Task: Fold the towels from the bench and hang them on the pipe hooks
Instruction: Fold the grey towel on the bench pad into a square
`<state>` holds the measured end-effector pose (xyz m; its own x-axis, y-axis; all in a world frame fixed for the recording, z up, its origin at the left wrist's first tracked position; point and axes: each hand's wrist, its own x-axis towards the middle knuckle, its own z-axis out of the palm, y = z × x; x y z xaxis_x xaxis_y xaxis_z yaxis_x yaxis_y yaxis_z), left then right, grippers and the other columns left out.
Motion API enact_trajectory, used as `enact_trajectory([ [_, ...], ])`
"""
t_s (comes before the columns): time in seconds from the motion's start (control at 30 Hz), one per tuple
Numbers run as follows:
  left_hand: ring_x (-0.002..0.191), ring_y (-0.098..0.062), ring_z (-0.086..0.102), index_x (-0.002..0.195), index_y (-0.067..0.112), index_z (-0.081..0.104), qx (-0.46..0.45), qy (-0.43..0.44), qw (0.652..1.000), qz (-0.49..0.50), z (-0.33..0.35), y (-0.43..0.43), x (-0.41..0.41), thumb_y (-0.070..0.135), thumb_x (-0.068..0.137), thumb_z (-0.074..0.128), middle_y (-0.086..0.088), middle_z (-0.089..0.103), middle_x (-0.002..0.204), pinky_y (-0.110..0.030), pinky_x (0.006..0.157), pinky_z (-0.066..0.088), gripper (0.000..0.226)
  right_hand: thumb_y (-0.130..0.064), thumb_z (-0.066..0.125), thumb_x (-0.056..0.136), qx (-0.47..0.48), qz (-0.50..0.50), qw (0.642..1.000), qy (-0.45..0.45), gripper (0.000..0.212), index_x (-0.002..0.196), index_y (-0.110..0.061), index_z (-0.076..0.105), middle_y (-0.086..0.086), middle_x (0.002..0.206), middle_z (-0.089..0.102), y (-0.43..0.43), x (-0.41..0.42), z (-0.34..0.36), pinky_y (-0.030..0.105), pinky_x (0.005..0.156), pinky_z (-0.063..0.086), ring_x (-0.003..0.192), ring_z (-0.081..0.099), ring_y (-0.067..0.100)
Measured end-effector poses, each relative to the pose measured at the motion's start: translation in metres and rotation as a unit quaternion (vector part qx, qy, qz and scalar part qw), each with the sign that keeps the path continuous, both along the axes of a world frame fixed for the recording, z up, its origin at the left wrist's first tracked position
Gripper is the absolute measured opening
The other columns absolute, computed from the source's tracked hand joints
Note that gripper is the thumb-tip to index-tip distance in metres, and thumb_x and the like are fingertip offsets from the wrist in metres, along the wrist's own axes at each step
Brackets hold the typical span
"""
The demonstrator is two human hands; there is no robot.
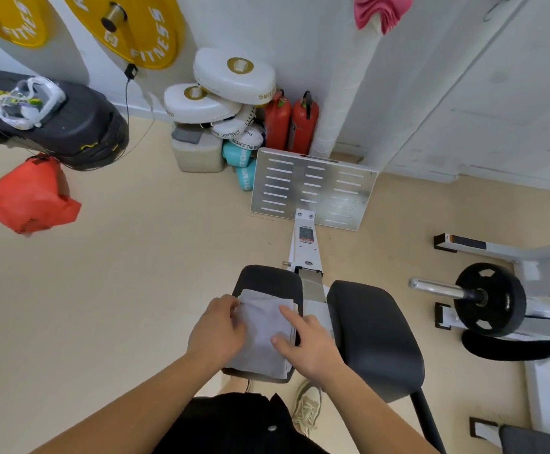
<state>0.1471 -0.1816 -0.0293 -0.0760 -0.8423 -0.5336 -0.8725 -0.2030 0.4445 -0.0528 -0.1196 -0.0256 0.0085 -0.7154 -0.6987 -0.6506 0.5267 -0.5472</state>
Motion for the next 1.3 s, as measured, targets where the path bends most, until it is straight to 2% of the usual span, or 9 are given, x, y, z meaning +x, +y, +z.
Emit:
enact_trajectory([
  [0.1,0.093,-0.013,0.063,0.114,0.028,0.061,0.016,0.001,0.999,-0.045,-0.007,0.004,0.017,0.038,0.097,0.053,0.005,0.06,0.114,-0.03,0.085,0.055,0.02,-0.057,0.053,0.094,0.004,0.076,0.996,0.051,0.066,0.155,-0.047,0.028,-0.002,0.143,0.034,0.0,0.004,-0.002,0.032,0.103,0.045,0.128,0.041,0.022],
  [0.27,0.106,-0.015,0.063,0.127,0.029,0.059,0.003,0.051,0.998,-0.021,-0.02,-0.015,0.013,0.027,0.102,0.047,0.009,0.063,0.124,-0.029,0.095,0.051,0.028,-0.051,0.061,0.092,-0.006,0.08,0.993,0.083,0.073,0.154,-0.05,0.022,-0.006,0.144,0.031,0.005,0.009,-0.01,0.021,0.083,0.046,0.123,0.044,0.017],
  [0.37,0.108,-0.015,0.061,0.13,0.028,0.062,0.038,0.075,0.996,-0.023,-0.028,-0.03,0.016,0.022,0.102,0.051,0.01,0.063,0.126,-0.024,0.099,0.045,0.03,-0.05,0.063,0.092,-0.006,0.084,0.992,0.093,0.077,0.153,-0.053,0.017,-0.007,0.142,0.031,0.005,0.01,-0.013,0.022,0.086,0.053,0.121,0.046,0.016],
  [0.53,0.095,-0.01,0.06,0.097,0.034,0.064,0.039,0.092,0.993,-0.065,-0.029,-0.05,0.026,0.02,0.102,0.055,0.012,0.064,0.109,-0.02,0.087,0.043,0.017,-0.05,0.065,0.092,0.004,0.089,0.991,0.102,0.08,0.154,-0.053,0.015,-0.008,0.143,0.03,0.003,0.008,-0.014,0.023,0.091,0.055,0.124,0.048,0.015],
  [0.7,0.093,-0.01,0.063,0.096,0.034,0.063,0.043,0.098,0.984,-0.144,-0.026,-0.06,0.033,0.019,0.093,0.064,0.014,0.064,0.105,-0.013,0.079,0.046,0.015,-0.052,0.066,0.091,0.003,0.088,0.991,0.104,0.079,0.152,-0.055,0.016,-0.009,0.142,0.03,0.002,0.007,-0.018,0.022,0.09,0.056,0.122,0.049,0.014],
  [0.97,0.096,-0.013,0.065,0.103,0.024,0.075,0.02,0.098,0.98,-0.171,-0.036,-0.065,0.032,0.019,0.096,0.062,0.007,0.07,0.104,-0.03,0.091,0.054,0.016,-0.053,0.067,0.09,0.013,0.128,0.984,0.126,0.088,0.155,-0.053,0.009,-0.004,0.143,0.029,-0.011,0.008,-0.016,0.028,0.097,0.055,0.122,0.05,0.018],
  [1.07,0.095,-0.014,0.064,0.093,0.025,0.068,0.044,0.134,0.982,-0.128,-0.033,-0.072,0.027,0.017,0.095,0.062,0.007,0.069,0.101,-0.029,0.083,0.053,0.011,-0.051,0.069,0.088,0.023,0.129,0.984,0.12,0.087,0.154,-0.055,0.012,-0.005,0.143,0.029,-0.012,0.001,-0.017,0.027,0.096,0.056,0.119,0.052,0.018],
  [1.2,0.095,-0.014,0.066,0.092,0.022,0.072,0.204,0.227,0.95,0.062,-0.027,-0.084,0.032,0.018,0.095,0.064,0.002,0.074,0.102,-0.022,0.077,0.048,0.009,-0.051,0.069,0.089,0.019,0.128,0.985,0.11,0.086,0.153,-0.057,0.013,-0.008,0.145,0.028,-0.012,0.0,-0.022,0.029,0.098,0.056,0.118,0.054,0.017],
  [1.3,0.089,-0.015,0.06,0.094,0.024,0.07,0.258,0.229,0.936,0.062,-0.033,-0.085,0.041,0.019,0.098,0.063,0.003,0.07,0.097,-0.025,0.074,0.046,0.009,-0.051,0.07,0.089,0.021,0.13,0.985,0.111,0.086,0.154,-0.057,0.013,-0.009,0.146,0.028,-0.012,-0.001,-0.024,0.028,0.099,0.056,0.12,0.053,0.016],
])
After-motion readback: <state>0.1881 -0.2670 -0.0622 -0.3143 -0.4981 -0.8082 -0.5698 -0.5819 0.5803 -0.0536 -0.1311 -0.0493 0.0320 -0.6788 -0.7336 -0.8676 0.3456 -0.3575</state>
